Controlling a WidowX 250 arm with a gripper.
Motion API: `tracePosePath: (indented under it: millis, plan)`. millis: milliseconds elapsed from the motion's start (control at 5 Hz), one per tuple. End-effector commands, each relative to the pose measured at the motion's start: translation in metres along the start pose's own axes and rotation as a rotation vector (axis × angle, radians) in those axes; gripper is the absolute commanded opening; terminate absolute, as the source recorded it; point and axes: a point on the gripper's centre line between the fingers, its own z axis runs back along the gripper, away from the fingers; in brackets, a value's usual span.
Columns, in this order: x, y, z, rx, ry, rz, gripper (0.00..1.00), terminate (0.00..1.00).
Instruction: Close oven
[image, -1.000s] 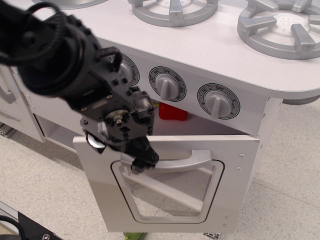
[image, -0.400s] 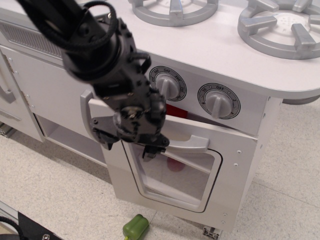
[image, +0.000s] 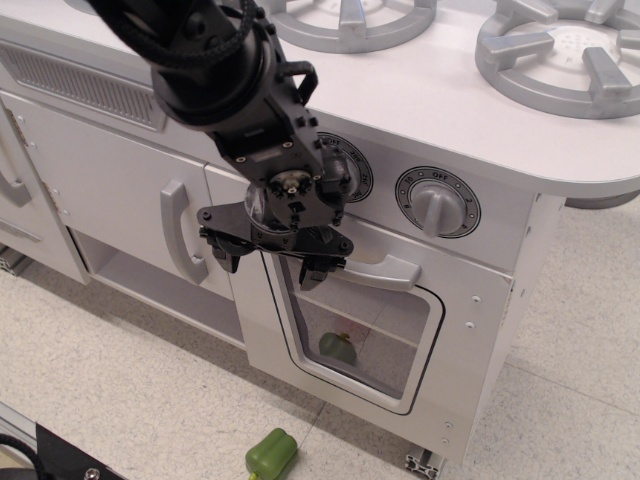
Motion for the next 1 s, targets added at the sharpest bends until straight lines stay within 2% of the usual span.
tracePosePath:
  millis: [0, 200, 400, 600, 800]
  plan:
    - [0.01, 0.01, 0.013, -0.031, -0.039, 0.016, 1.0, 0.0]
    - [-0.002, 0.021, 0.033, -0.08, 0.042, -0.019, 1.0, 0.0]
    - [-0.002, 0.033, 0.057, -0.129, 0.104, 0.01, 1.0, 0.0]
    - [-0.002, 0.033, 0.057, -0.129, 0.104, 0.01, 1.0, 0.0]
    - [-0.002, 0.033, 0.057, -0.129, 0.104, 0.01, 1.0, 1.0]
